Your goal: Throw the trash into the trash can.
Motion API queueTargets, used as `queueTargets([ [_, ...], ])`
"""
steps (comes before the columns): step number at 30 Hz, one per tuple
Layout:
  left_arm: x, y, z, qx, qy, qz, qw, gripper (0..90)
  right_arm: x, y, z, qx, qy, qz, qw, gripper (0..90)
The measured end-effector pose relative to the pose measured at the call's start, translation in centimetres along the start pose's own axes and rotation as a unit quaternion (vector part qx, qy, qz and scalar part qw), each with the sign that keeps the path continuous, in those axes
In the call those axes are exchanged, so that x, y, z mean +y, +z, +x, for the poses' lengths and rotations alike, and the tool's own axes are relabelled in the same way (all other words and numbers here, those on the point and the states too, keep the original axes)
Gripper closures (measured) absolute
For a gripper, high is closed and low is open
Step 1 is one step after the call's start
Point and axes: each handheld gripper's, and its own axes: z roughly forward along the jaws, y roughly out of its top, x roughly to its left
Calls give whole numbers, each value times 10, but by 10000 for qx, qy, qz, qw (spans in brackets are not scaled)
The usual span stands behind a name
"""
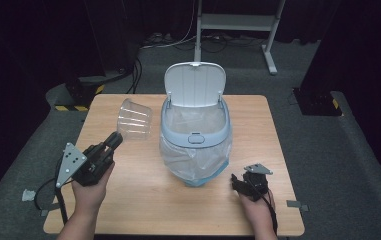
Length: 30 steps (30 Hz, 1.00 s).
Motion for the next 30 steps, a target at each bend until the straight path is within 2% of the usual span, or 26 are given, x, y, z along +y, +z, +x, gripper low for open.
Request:
queueTargets([
  [7,13,11,-8,-144,82,-119,9998,828,0,0,0,-2,0,0,10000,306],
  [14,25,22,-15,-294,47,-235,9993,828,0,0,0,11,-3,12,10000,302],
  [30,40,57,-42,-804,32,-272,9964,828,0,0,0,12,-7,14,10000,300],
])
